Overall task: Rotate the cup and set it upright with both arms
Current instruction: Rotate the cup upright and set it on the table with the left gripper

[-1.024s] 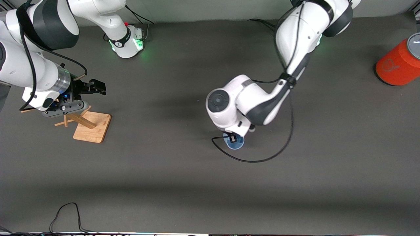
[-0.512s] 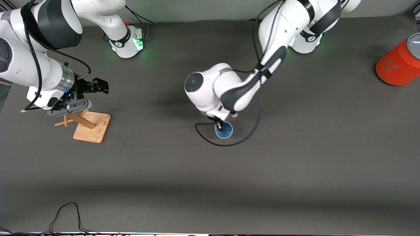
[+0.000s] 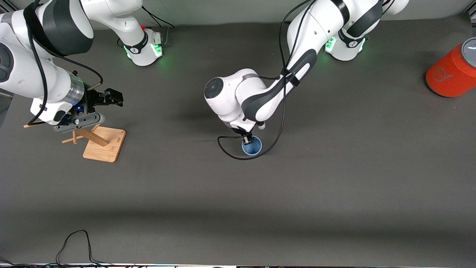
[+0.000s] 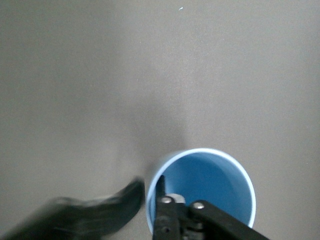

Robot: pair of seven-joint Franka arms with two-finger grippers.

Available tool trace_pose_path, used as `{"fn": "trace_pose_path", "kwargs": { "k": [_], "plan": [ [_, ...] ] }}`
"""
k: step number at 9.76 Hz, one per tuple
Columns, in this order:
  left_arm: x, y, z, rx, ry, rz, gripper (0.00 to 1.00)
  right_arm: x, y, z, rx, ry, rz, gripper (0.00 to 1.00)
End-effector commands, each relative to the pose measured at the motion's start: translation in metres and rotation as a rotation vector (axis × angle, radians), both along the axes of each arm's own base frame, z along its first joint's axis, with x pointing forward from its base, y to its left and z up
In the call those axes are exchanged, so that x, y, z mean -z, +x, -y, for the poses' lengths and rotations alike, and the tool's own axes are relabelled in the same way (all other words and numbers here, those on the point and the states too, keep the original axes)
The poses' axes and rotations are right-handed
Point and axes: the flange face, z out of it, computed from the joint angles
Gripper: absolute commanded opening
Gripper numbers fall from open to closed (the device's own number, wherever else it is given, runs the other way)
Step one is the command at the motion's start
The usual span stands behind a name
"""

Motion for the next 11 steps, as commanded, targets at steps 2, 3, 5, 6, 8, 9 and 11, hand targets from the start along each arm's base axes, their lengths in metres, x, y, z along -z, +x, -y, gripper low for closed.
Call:
{"fn": "trace_pose_path", "kwargs": {
  "k": [2, 3, 5, 6, 8, 9, 11],
  "plan": [
    [0.009, -0.024, 0.01, -0.316, -0.007, 0.164, 1.0, -0.006, -0.002, 0.002, -0.017, -0.019, 0.006, 1.0],
    [0.007, -0.025, 0.009, -0.314, -0.001, 0.163, 1.0, -0.012, -0.006, 0.008, -0.007, -0.02, -0.001, 1.0],
    [-0.003, -0.02, 0.008, -0.285, 0.001, 0.148, 1.0, -0.024, -0.009, 0.044, 0.049, -0.014, 0.005, 1.0],
    [-0.011, -0.015, 0.006, -0.28, 0.014, 0.138, 1.0, -0.027, -0.01, 0.054, 0.064, -0.011, 0.006, 1.0],
    [-0.03, -0.004, 0.0, -0.202, -0.004, 0.066, 1.0, -0.03, -0.014, 0.062, 0.078, -0.012, -0.008, 1.0],
    [-0.045, 0.005, -0.009, -0.12, -0.024, -0.005, 1.0, -0.03, -0.014, 0.062, 0.083, -0.013, -0.011, 1.0],
    [-0.093, 0.018, -0.034, 0.154, -0.072, -0.18, 1.0, -0.03, -0.014, 0.058, 0.077, -0.012, -0.011, 1.0]
  ]
}}
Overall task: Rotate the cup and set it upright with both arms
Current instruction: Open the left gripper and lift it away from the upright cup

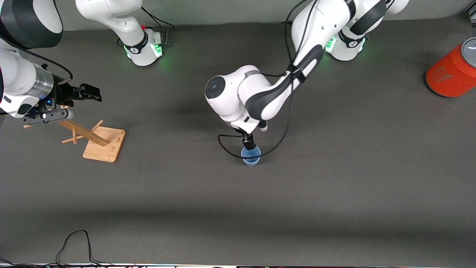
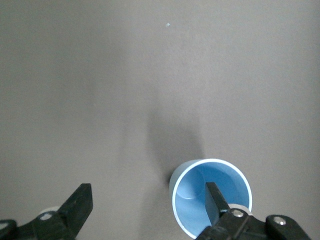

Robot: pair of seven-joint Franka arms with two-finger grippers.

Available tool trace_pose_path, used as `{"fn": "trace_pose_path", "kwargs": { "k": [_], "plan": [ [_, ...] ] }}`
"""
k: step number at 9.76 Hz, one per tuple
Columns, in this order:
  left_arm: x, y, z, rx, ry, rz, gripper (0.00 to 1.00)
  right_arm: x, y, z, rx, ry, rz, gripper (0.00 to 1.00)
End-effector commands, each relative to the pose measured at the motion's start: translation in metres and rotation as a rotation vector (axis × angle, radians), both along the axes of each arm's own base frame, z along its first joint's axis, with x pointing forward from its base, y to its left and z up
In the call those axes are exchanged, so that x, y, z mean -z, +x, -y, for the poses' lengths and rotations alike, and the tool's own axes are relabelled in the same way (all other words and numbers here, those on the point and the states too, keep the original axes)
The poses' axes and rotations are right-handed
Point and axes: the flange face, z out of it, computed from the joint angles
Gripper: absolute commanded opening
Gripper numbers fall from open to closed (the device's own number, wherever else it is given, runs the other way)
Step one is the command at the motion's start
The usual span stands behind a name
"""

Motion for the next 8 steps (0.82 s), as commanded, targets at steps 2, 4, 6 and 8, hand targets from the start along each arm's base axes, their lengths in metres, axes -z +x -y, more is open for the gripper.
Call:
{"fn": "trace_pose_path", "kwargs": {
  "k": [2, 4, 6, 8],
  "plan": [
    [-0.083, 0.045, -0.076, 0.161, -0.1, -0.107, 1.0, -0.008, -0.007, -0.005, -0.026, -0.01, -0.004, 1.0],
    [-0.108, 0.068, -0.132, 0.334, -0.125, -0.198, 1.0, -0.009, -0.008, -0.006, -0.031, -0.009, -0.007, 1.0],
    [-0.119, 0.09, -0.197, 0.547, -0.145, -0.294, 1.0, -0.008, -0.008, -0.005, -0.029, -0.009, -0.009, 1.0],
    [-0.14, 0.098, -0.264, 0.762, -0.177, -0.344, 1.0, -0.009, -0.008, -0.006, -0.026, -0.009, -0.007, 1.0]
  ]
}}
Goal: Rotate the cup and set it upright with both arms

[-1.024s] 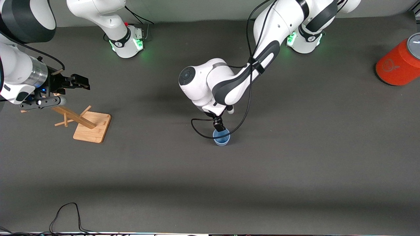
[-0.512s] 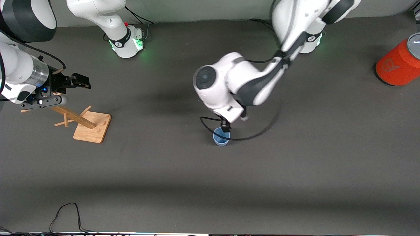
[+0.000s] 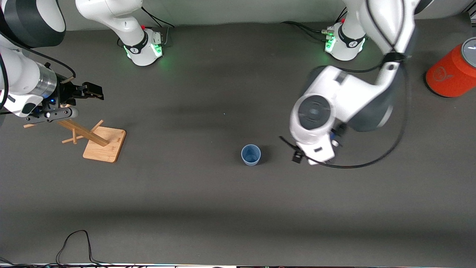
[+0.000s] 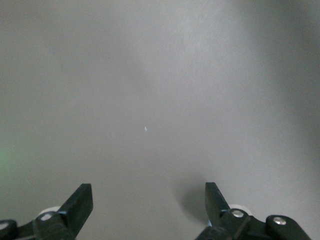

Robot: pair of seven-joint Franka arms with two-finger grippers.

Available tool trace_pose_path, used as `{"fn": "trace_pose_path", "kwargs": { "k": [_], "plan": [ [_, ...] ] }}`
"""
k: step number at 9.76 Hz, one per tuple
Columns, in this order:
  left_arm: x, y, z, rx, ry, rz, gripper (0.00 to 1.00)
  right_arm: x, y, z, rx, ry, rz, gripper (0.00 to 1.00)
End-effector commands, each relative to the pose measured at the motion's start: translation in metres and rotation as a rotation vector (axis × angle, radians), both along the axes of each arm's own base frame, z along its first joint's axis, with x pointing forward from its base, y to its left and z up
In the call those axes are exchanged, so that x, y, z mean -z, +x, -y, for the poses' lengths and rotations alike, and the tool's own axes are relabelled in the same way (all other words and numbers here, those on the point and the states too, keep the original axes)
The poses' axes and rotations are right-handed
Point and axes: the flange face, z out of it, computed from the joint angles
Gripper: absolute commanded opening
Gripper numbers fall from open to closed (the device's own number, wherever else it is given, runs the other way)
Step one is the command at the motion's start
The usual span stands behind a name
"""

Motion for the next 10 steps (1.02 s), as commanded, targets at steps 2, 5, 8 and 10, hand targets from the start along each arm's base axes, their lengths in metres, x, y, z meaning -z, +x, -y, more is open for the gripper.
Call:
{"fn": "trace_pose_path", "kwargs": {
  "k": [2, 5, 8, 10],
  "plan": [
    [-0.036, -0.01, -0.115, 0.328, -0.078, -0.075, 1.0, -0.01, -0.005, -0.001, -0.013, -0.005, 0.008, 1.0],
    [-0.052, -0.03, -0.211, 0.628, -0.143, -0.136, 1.0, -0.014, -0.003, -0.002, -0.01, -0.005, 0.024, 1.0],
    [-0.062, -0.069, -0.266, 0.875, -0.156, -0.18, 1.0, -0.028, 0.001, -0.006, -0.011, 0.004, 0.061, 1.0],
    [-0.066, -0.095, -0.281, 0.934, -0.171, -0.094, 1.0, -0.027, 0.006, -0.01, -0.02, -0.007, 0.074, 1.0]
  ]
}}
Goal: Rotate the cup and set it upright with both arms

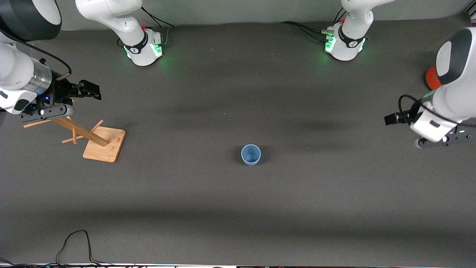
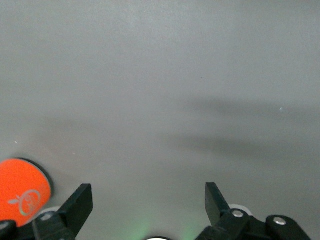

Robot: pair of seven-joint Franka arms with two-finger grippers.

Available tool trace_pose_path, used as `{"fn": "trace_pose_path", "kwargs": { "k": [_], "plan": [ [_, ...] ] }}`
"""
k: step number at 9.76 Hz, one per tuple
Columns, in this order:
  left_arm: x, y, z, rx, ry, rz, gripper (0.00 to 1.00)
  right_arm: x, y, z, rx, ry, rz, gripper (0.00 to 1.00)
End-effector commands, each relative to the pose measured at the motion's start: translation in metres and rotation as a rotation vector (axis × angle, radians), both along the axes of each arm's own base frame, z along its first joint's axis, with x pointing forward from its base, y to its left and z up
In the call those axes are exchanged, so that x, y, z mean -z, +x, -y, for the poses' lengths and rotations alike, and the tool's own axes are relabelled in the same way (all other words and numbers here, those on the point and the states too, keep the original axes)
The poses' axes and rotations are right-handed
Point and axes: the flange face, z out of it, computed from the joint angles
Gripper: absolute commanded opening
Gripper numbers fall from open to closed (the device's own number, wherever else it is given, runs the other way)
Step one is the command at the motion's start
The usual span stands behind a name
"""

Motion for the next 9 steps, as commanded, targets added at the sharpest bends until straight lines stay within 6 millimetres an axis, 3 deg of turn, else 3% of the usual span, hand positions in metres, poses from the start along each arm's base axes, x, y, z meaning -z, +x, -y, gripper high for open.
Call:
{"fn": "trace_pose_path", "kwargs": {
  "k": [1, 4, 7, 9],
  "plan": [
    [-0.014, -0.033, -0.009, 0.069, -0.055, 0.081, 1.0, -0.008, 0.005, -0.001, 0.002, -0.006, 0.037, 1.0],
    [-0.059, -0.018, -0.006, 0.155, -0.062, 0.158, 1.0, -0.014, 0.022, 0.001, 0.004, -0.006, 0.042, 1.0],
    [-0.099, -0.019, -0.011, 0.157, -0.057, 0.201, 1.0, -0.023, 0.015, 0.004, 0.004, -0.004, 0.034, 1.0],
    [-0.112, -0.02, -0.011, 0.201, -0.058, 0.205, 1.0, -0.024, 0.012, 0.006, 0.009, -0.006, 0.011, 1.0]
  ]
}}
